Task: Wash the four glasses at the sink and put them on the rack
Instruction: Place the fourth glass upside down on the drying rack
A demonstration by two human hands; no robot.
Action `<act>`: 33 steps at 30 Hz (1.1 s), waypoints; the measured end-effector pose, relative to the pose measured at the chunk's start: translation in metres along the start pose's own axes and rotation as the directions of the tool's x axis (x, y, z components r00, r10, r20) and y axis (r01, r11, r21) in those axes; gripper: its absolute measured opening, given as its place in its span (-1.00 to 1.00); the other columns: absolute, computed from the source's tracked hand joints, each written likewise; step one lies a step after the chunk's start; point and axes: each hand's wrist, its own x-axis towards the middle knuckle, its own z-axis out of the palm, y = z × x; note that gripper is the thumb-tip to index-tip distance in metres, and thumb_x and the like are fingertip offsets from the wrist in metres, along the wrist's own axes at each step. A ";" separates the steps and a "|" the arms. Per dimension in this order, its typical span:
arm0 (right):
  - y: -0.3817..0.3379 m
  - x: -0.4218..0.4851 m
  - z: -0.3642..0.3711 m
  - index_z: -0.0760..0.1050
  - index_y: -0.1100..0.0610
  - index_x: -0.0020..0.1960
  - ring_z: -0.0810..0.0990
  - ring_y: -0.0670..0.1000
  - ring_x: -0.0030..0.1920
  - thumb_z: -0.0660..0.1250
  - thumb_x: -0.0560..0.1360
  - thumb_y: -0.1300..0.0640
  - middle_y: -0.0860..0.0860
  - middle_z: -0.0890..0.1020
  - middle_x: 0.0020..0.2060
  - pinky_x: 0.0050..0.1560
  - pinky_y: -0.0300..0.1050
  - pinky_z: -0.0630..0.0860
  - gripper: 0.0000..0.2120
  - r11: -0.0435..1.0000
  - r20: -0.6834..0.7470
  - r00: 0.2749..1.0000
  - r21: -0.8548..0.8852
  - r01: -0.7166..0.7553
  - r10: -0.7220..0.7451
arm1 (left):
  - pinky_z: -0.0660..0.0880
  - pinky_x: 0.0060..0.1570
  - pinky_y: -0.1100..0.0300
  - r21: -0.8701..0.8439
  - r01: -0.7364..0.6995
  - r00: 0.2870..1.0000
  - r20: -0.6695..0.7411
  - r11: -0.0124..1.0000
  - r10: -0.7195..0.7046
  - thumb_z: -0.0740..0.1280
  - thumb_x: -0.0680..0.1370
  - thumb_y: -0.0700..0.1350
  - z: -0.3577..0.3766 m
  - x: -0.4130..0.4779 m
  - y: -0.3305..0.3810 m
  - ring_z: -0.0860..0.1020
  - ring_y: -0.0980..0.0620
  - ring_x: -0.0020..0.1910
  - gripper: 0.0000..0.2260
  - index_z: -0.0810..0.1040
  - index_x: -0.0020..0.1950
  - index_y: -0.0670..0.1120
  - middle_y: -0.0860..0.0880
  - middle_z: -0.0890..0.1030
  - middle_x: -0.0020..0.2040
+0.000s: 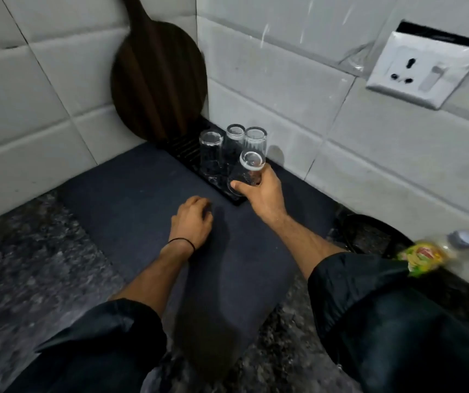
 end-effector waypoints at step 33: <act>0.038 -0.037 -0.051 0.46 0.19 0.30 0.54 0.04 0.16 0.53 0.47 0.08 0.04 0.54 0.12 0.17 -0.02 0.52 -0.52 0.993 -0.086 0.995 -0.108 0.043 -0.053 | 0.51 0.13 0.00 -0.314 -0.006 0.980 -0.192 0.950 -0.057 0.28 0.52 -0.24 0.024 -0.025 0.066 0.56 -0.04 0.08 -0.73 0.62 0.18 -0.09 -0.03 0.61 0.15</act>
